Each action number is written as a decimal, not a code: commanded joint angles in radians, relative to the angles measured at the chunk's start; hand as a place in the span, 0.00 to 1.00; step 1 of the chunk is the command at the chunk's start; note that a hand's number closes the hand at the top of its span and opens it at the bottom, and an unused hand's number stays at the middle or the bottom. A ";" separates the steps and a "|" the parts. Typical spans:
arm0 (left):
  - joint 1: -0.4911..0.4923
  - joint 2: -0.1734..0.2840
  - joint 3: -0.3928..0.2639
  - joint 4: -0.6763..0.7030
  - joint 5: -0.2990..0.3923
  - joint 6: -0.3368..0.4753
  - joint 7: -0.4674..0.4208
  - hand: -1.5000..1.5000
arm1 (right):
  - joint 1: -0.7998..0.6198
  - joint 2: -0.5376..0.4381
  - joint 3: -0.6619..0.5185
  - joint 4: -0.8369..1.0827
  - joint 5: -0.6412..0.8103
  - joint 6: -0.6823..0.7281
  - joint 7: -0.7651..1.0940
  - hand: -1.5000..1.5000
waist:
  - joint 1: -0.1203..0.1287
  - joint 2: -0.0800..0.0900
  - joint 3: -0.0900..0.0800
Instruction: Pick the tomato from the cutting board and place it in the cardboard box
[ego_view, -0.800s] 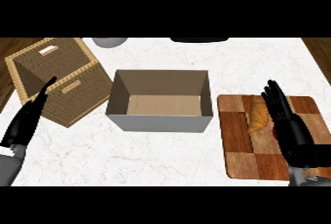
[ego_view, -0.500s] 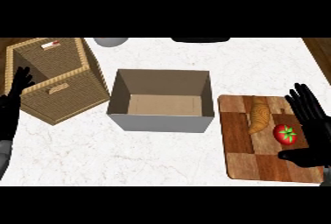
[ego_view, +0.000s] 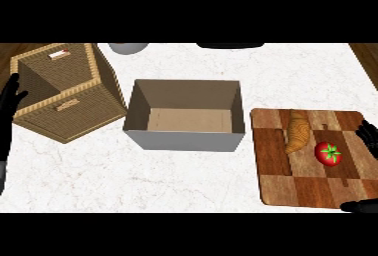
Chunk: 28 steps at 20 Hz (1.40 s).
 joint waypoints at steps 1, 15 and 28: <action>0.062 -0.052 -0.030 0.070 0.021 -0.028 0.022 0.50 | -0.012 -0.006 -0.033 0.157 -0.019 0.128 -0.225 0.00 | 0.010 0.018 -0.021; 0.061 -0.035 -0.024 0.030 -0.009 -0.058 0.045 0.50 | -0.210 -0.313 0.131 0.337 0.468 0.056 -0.233 0.00 | 0.048 0.019 -0.026; 0.063 -0.088 -0.038 0.009 -0.064 -0.031 0.102 0.50 | -0.417 -0.181 0.297 0.445 0.700 0.066 -0.051 0.00 | 0.028 0.014 -0.025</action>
